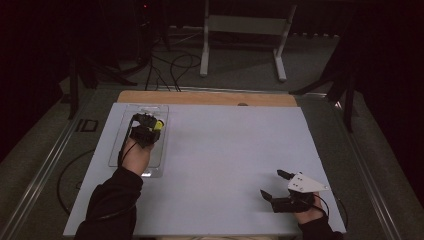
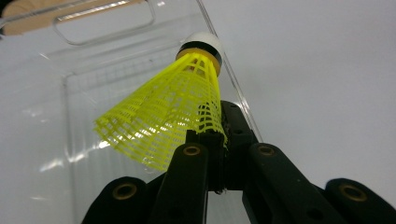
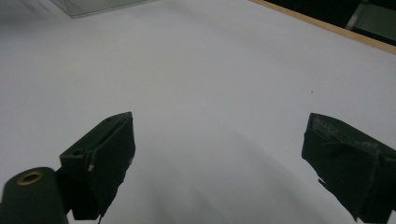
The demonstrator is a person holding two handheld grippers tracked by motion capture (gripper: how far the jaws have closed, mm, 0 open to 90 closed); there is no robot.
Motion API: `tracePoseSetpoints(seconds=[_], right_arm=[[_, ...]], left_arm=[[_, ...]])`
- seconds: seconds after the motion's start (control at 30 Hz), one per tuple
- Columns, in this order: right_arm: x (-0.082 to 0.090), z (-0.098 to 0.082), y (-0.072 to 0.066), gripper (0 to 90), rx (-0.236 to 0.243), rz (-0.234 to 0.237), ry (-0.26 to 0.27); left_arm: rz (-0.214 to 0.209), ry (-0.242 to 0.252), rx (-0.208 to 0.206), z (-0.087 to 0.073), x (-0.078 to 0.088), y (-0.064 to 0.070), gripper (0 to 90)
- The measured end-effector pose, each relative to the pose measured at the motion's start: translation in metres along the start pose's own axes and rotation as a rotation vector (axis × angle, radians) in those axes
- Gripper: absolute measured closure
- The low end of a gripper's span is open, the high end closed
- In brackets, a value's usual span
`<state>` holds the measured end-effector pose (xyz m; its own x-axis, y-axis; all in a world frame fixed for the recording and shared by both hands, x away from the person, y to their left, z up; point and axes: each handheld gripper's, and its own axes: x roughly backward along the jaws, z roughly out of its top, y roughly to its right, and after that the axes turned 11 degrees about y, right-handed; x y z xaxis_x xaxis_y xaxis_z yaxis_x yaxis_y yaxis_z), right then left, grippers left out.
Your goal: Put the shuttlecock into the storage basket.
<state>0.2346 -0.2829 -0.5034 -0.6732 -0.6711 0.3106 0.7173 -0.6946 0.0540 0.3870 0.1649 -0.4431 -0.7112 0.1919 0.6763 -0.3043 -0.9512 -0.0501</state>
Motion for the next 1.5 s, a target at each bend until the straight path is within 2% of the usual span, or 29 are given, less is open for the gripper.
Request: tracePoseSetpoints(seconds=[0.3, 0.6, 0.7, 0.8, 0.83, 0.87, 0.9, 1.0, 1.03, 1.07, 1.33, 1.5], right_arm=[[0.0, 0.0, 0.0, 9.6, -0.002, 0.0, -0.004], [0.0, -0.001, 0.0, 9.6, 0.0, -0.001, -0.008], [-0.001, -0.001, 0.0, 9.6, -0.003, -0.001, -0.011], [-0.001, -0.001, 0.0, 9.6, -0.004, -0.001, -0.012], [-0.001, -0.001, 0.0, 9.6, -0.003, -0.001, -0.014], [-0.001, -0.001, 0.0, 9.6, -0.003, -0.001, -0.014], [-0.001, -0.002, 0.0, 9.6, -0.004, 0.001, -0.014], [-0.001, -0.001, 0.0, 9.7, -0.003, 0.002, -0.015], [-0.001, -0.001, 0.0, 9.7, -0.005, 0.001, -0.015], [-0.001, -0.001, 0.0, 9.7, -0.005, 0.001, -0.015], [-0.001, -0.001, 0.0, 9.7, -0.003, -0.001, -0.016], [-0.001, -0.001, 0.0, 9.7, -0.003, -0.002, -0.016]], left_arm=[[-0.016, -0.033, 0.017, -0.002, -0.005, -0.002, 89.3], [-0.009, -0.079, 0.02, -0.004, -0.012, -0.002, 86.0], [0.013, -0.075, 0.026, -0.003, -0.011, -0.001, 75.2], [0.017, -0.071, 0.026, -0.001, -0.008, -0.002, 67.2], [0.034, -0.055, 0.03, 0.001, -0.005, -0.001, 64.6], [0.034, -0.055, 0.03, 0.001, -0.005, -0.001, 61.8], [0.037, -0.049, 0.031, 0.002, -0.003, -0.002, 61.8], [0.047, -0.038, 0.032, 0.005, 0.002, -0.001, 48.9], [0.05, -0.033, 0.032, 0.007, 0.005, 0.001, 39.9], [0.05, -0.033, 0.032, 0.007, 0.005, 0.001, 36.8], [0.055, -0.006, 0.012, 0.014, 0.016, 0.007, 21.9], [0.009, -0.003, -0.006, 0.017, 0.021, 0.012, 15.3]])
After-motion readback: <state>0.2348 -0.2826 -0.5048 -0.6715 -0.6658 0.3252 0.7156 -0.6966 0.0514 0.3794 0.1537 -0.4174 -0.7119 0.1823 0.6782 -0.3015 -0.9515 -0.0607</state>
